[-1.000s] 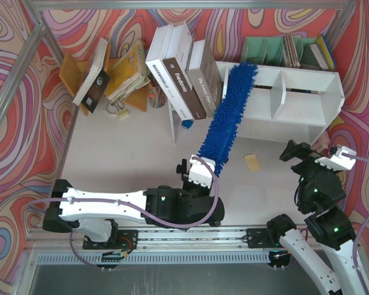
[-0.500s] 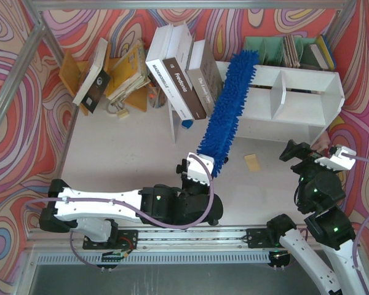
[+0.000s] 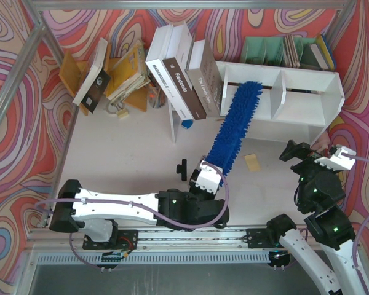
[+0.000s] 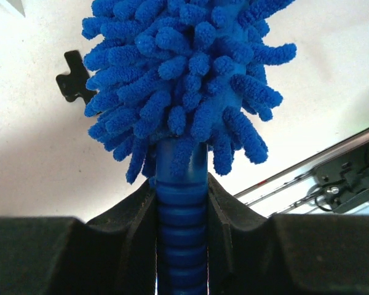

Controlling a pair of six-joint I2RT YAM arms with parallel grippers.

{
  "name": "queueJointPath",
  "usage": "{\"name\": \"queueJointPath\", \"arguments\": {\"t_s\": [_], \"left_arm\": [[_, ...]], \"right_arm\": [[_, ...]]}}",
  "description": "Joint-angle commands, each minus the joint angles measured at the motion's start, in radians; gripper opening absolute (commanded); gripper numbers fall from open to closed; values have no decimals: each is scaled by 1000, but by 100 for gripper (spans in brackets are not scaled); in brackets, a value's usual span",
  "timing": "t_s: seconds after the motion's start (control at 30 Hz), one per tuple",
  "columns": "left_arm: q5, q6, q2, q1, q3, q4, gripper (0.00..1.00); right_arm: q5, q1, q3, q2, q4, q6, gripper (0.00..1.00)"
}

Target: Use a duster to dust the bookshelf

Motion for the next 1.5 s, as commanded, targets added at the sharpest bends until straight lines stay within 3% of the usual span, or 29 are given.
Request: {"name": "queueJointPath", "arguments": {"t_s": [0.0, 0.43, 0.67, 0.9, 1.17, 1.47], "left_arm": [[2, -37, -39, 18, -38, 26, 0], [-32, 171, 36, -44, 127, 65, 0], [-191, 156, 4, -70, 160, 35, 0], [-242, 263, 11, -100, 210, 113, 0], [-150, 412, 74, -97, 276, 208, 0], [-17, 441, 275, -70, 473, 109, 0]], "right_arm": [[15, 0, -4, -11, 32, -11, 94], [20, 0, 31, -35, 15, 2, 94], [-13, -1, 190, 25, -16, -26, 95], [-52, 0, 375, 109, -54, -48, 95], [-60, -1, 573, 197, -86, -62, 95], [-64, 0, 667, 235, -109, -61, 94]]}}
